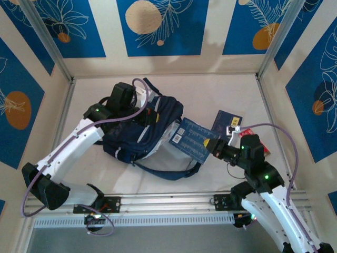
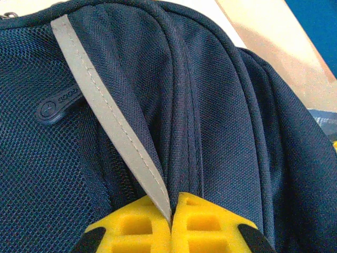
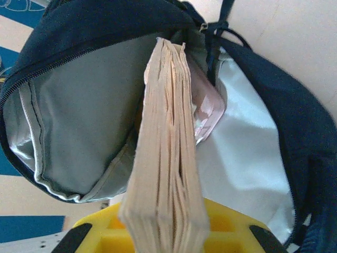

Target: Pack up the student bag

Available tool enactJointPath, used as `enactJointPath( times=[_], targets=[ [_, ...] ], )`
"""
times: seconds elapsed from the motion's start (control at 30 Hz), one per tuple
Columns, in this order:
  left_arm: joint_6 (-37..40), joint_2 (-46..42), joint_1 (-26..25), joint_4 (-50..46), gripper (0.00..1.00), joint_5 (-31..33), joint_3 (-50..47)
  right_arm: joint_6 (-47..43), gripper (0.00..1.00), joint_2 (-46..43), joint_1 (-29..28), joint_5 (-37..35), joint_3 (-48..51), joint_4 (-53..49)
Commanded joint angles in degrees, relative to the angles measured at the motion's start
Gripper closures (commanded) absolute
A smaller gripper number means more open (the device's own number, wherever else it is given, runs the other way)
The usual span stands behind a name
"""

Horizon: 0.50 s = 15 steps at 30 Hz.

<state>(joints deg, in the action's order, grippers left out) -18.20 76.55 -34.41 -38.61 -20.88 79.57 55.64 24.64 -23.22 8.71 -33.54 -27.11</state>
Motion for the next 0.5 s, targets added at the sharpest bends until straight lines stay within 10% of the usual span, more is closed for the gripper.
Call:
enactJointPath(
  times=[0.0,0.47],
  targets=[
    [-0.8,-2.9,0.8,8.6,1.0,-3.5,2.9,7.8,1.0,-0.1,1.3,9.4,2.8,9.9],
    [-2.4,-3.1,1.5,11.6,1.0,-5.7,2.4,17.6,1.0,11.4,-4.1,10.7,8.2,33.4]
  ],
)
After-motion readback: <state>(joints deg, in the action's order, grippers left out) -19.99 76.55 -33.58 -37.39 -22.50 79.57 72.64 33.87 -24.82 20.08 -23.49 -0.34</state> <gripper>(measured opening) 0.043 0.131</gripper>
